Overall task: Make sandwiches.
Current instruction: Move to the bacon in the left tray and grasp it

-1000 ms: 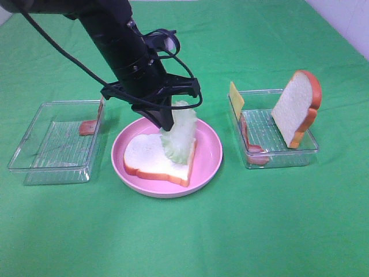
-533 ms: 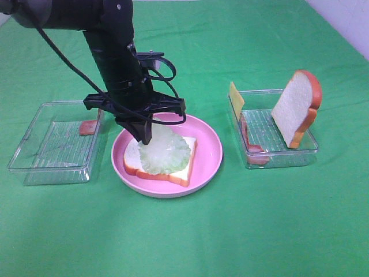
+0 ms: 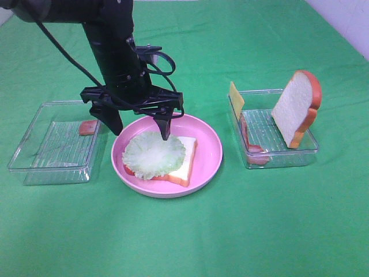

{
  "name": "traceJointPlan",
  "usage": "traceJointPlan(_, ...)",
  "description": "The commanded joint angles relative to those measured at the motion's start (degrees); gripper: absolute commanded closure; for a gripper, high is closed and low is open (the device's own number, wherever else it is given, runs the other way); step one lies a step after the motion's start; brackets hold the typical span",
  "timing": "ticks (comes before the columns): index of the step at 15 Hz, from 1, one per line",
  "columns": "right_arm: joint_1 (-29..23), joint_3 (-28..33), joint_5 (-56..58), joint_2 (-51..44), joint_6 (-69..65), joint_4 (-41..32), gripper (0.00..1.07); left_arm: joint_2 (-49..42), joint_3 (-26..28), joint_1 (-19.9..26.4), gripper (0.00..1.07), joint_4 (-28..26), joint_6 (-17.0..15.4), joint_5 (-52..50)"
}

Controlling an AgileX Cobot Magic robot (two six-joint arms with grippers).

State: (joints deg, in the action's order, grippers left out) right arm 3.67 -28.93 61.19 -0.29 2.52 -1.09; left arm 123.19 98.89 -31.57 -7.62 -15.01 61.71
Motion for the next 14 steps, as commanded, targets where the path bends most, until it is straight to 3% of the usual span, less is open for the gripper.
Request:
traceJointPlan(1, 0.2, 0.0, -0.6, -0.9, 0.6, 0.1, 0.36, -0.2, 9.2, -0.2, 0.16, 3.4, -0.3, 7.8)
traceJointPlan(5, 0.2, 0.0, -0.6, -0.9, 0.6, 0.1, 0.36, -0.2, 19.0, -0.2, 0.16, 10.2, -0.8, 12.1)
traceJointPlan(8, 0.2, 0.0, -0.6, -0.9, 0.6, 0.1, 0.36, -0.1, 19.8, 1.1, 0.16, 16.4, -5.4, 12.0)
traceJointPlan(14, 0.2, 0.0, -0.6, -0.9, 0.6, 0.1, 0.36, 1.3, 19.8, 7.6, 0.16, 16.3, -9.0, 12.0)
